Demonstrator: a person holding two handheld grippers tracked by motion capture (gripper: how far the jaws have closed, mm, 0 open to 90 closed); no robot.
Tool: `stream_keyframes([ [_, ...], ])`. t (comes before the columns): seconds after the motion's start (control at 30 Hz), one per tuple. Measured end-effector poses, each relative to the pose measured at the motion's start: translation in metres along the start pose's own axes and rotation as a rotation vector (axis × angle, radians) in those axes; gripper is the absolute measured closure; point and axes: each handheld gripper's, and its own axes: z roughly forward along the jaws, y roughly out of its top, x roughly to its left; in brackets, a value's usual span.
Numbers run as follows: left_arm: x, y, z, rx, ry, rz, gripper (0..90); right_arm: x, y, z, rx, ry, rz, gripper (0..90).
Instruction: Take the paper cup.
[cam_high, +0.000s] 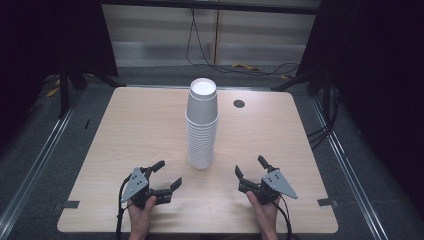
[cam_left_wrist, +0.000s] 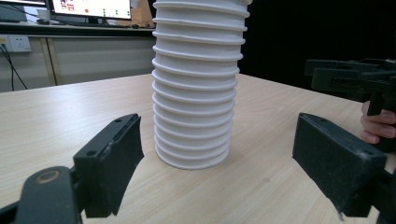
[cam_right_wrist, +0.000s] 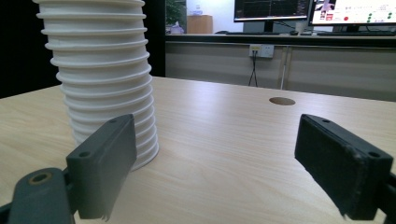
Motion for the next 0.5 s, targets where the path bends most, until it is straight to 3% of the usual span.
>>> stream_keyframes([
  [0.07,0.0002,0.0,0.0,-0.002,-0.002,-0.004,15.9,0.0001,0.0,0.0001,0.001,-0.007,0.006,13.1],
  [0.33,0.001,0.0,-0.0003,-0.004,-0.009,-0.009,15.8,-0.0026,0.0021,0.0055,0.053,0.055,0.037,13.2],
  [0.5,0.0021,0.0,-0.0004,-0.002,-0.019,-0.014,15.8,-0.0039,0.0094,0.0064,0.08,0.144,0.036,13.6],
])
